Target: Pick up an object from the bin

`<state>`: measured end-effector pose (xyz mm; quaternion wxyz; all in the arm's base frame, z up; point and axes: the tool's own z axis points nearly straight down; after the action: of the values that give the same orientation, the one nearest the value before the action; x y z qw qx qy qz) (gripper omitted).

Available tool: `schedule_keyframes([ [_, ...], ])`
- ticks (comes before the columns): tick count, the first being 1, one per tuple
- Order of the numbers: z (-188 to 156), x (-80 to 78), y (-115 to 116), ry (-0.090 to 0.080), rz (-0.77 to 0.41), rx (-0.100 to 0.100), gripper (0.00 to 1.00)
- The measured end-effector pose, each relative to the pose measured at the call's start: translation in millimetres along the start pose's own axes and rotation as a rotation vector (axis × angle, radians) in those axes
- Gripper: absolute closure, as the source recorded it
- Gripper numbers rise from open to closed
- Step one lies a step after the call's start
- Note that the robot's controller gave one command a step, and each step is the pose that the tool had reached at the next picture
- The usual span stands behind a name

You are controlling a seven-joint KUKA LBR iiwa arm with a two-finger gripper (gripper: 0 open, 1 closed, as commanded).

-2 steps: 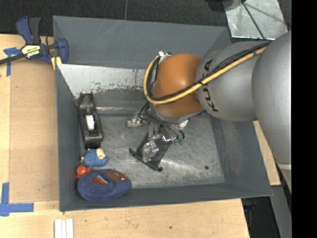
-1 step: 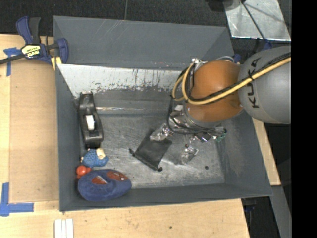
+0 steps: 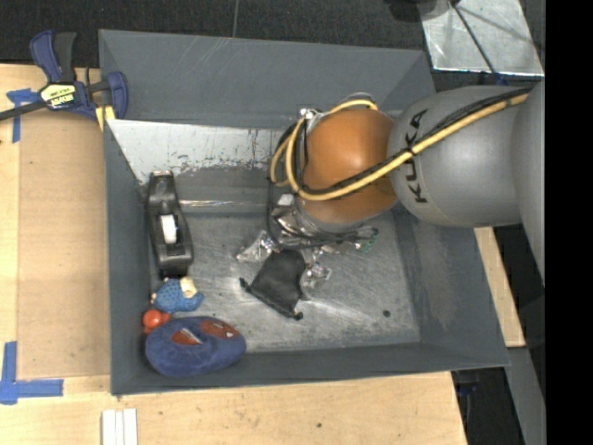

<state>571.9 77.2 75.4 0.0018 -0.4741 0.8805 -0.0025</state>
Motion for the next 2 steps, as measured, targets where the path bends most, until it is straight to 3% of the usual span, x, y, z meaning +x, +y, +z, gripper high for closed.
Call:
schedule_keyframes([
  [1,-2.0,-0.6,-1.8,-0.004,0.005,-0.001,0.0],
  [2,-6.1,-5.6,-2.7,-0.017,0.005,0.004,1.0],
])
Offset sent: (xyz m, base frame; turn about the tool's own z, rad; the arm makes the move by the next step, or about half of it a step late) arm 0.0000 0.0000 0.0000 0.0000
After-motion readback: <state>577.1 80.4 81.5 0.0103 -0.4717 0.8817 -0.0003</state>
